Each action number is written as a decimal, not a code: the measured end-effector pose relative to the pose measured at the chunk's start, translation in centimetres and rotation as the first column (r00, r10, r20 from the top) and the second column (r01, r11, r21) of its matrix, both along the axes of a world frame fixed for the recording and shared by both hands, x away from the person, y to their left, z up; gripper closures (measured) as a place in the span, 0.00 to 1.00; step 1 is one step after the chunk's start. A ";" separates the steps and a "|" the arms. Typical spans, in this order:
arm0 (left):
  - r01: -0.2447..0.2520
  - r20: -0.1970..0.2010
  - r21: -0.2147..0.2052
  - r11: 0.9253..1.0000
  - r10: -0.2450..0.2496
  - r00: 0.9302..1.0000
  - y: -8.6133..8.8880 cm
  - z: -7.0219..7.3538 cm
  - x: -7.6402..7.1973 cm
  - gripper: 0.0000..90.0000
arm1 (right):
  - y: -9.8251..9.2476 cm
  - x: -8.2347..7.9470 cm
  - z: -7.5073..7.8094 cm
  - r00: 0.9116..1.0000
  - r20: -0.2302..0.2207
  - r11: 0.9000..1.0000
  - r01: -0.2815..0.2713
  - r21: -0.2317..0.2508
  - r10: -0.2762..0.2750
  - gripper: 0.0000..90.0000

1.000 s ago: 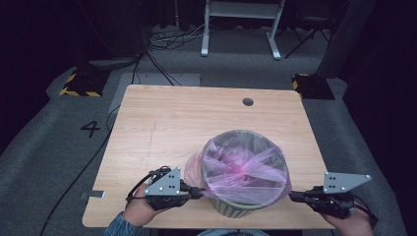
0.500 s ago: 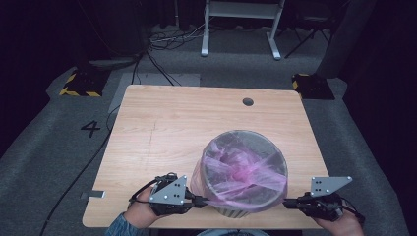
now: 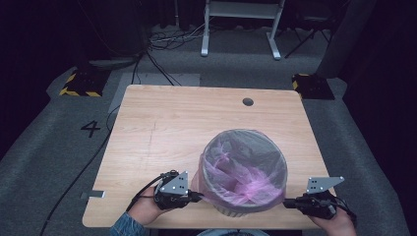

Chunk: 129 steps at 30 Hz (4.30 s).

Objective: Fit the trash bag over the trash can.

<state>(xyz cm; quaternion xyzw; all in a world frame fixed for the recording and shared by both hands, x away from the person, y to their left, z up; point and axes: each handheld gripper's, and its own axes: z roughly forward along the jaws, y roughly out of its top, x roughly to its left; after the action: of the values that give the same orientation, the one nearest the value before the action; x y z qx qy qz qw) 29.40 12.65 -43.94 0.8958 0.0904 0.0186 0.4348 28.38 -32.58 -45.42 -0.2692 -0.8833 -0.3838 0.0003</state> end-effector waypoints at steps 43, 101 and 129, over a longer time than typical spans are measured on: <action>-0.353 -0.001 -0.079 0.932 0.354 0.935 4.2 0.5 3.9 0.96 | 4.1 5.2 5.6 0.985 0.158 0.982 -0.092 0.167 0.066 1.00; -0.357 -0.060 0.051 0.933 0.360 0.931 2.5 -0.9 3.9 0.99 | 3.1 10.1 0.3 0.993 -0.001 0.992 0.120 -0.025 -0.120 1.00; -0.268 -0.013 -0.037 0.963 0.268 0.963 0.9 0.0 3.6 0.99 | 5.3 7.9 2.4 0.992 0.096 0.996 -0.083 0.028 0.080 1.00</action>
<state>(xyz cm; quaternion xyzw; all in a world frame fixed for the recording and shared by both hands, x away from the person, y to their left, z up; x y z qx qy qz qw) 33.03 13.57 -43.94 0.8668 0.2129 0.0720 0.4452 36.29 -27.24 -43.02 -0.2143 -0.8864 -0.4097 -0.0214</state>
